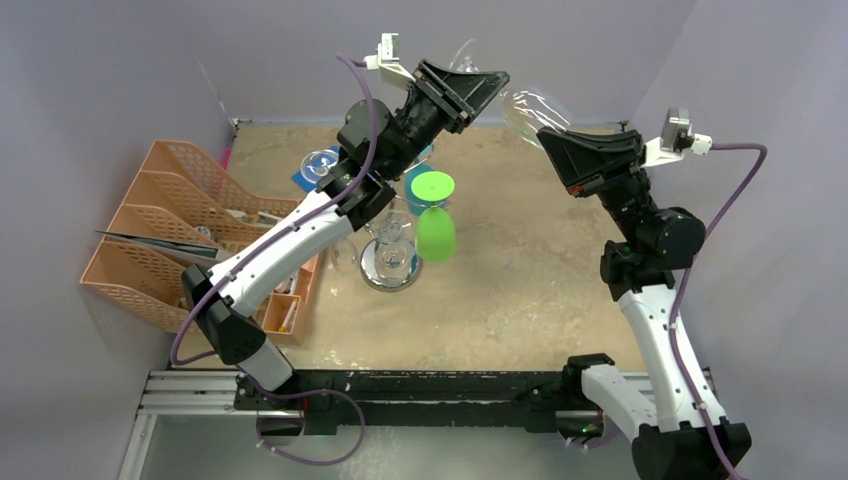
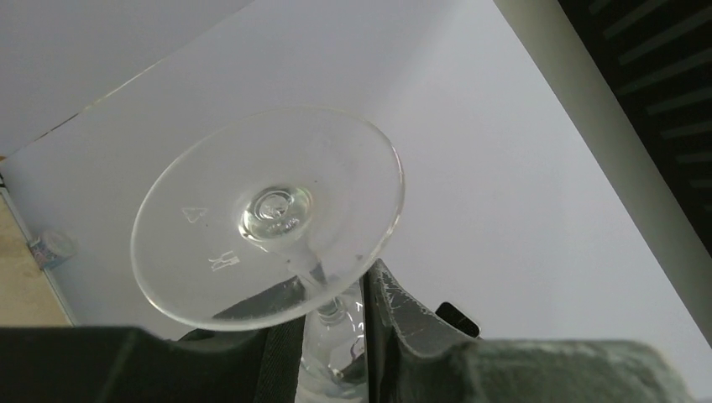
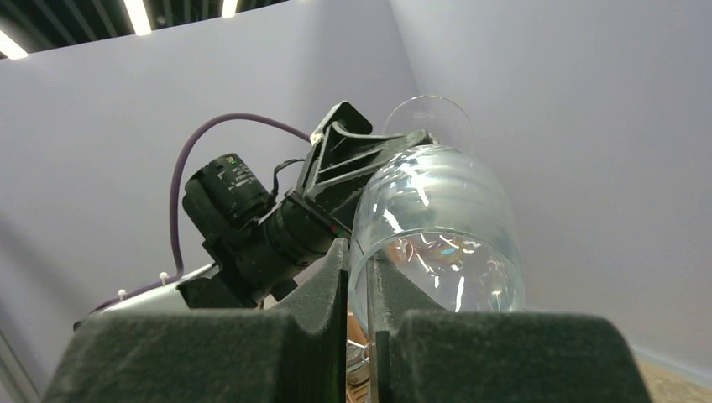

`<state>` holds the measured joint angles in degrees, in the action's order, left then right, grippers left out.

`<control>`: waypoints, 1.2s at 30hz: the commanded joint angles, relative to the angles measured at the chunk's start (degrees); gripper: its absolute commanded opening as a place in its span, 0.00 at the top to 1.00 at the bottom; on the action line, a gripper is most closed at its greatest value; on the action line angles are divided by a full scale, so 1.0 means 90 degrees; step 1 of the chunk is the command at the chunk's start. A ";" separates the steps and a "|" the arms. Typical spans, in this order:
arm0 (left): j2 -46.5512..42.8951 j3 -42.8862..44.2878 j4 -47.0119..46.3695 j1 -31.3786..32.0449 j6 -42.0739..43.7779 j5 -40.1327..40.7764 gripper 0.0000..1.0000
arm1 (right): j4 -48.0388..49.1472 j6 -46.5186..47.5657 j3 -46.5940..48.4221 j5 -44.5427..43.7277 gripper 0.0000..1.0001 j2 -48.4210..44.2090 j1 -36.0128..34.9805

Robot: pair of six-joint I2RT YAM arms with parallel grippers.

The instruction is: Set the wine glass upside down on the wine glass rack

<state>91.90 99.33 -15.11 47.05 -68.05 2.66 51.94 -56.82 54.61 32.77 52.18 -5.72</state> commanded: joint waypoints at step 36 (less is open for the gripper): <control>-0.0436 0.0237 0.0234 -0.0323 0.1794 -0.0956 1.00 | -0.0721 0.0554 -0.0393 -0.0154 0.43 -0.0512 -0.0019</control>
<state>91.13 95.46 -18.44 47.07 -65.12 0.62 50.26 -57.71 52.03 34.02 51.11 -5.72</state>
